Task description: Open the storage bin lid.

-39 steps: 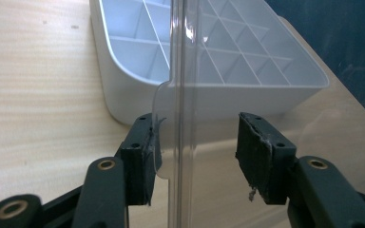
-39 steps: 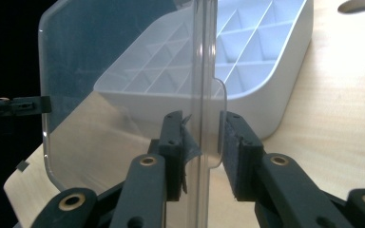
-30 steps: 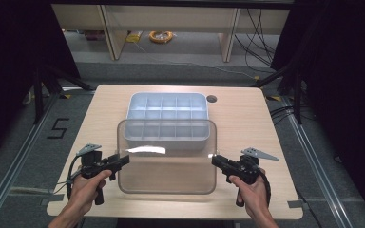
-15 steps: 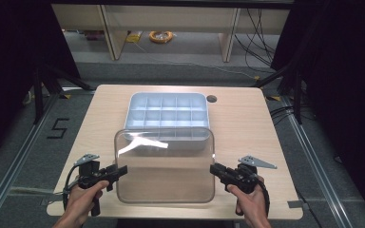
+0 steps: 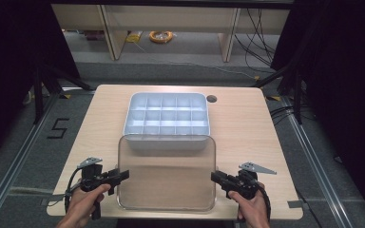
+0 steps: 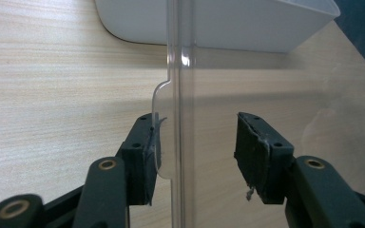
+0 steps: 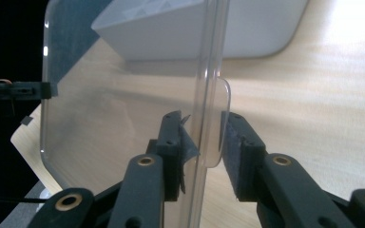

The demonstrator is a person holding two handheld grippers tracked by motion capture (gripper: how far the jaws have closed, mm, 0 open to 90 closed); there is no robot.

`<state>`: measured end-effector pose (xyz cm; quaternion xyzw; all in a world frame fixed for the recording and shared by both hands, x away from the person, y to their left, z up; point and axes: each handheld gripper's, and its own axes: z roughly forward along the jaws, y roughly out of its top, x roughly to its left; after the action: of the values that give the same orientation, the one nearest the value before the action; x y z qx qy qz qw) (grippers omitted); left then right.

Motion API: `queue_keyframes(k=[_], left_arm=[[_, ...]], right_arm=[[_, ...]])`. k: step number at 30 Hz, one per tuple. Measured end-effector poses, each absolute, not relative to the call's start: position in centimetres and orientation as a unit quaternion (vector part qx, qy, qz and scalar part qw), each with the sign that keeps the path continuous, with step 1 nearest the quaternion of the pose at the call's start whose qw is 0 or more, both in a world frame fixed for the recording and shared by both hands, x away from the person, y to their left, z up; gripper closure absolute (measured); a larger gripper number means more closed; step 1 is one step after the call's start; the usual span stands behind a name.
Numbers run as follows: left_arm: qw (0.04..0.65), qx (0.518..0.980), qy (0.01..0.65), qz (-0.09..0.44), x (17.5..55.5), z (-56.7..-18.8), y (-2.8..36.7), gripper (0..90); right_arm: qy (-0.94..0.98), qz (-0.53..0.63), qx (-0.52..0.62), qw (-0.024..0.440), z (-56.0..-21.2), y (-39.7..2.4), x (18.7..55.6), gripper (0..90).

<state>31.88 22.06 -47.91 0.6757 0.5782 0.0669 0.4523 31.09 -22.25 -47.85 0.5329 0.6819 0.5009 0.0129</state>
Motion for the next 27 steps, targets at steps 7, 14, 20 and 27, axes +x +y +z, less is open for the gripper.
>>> queue_keyframes(k=[7, 14, 20, 27], left_arm=[[0.445, 0.682, 0.578, 0.063, 31.9, -48.4, 21.9, 49.9], [0.432, 0.691, 0.578, 0.052, 31.7, -48.9, 22.3, 49.3], [0.435, 0.687, 0.581, 0.043, 31.8, -49.5, 22.2, 49.0], [0.422, 0.693, 0.583, 0.026, 32.3, -50.1, 22.5, 48.7]], right_arm=[[0.693, 0.495, 0.523, 0.026, -49.0, -22.6, 31.8, 68.5], [0.695, 0.486, 0.529, 0.011, -49.4, -22.3, 31.7, 66.9], [0.701, 0.479, 0.528, 0.008, -50.0, -22.5, 32.0, 65.8], [0.699, 0.47, 0.539, -0.007, -50.6, -22.4, 32.3, 63.8]])
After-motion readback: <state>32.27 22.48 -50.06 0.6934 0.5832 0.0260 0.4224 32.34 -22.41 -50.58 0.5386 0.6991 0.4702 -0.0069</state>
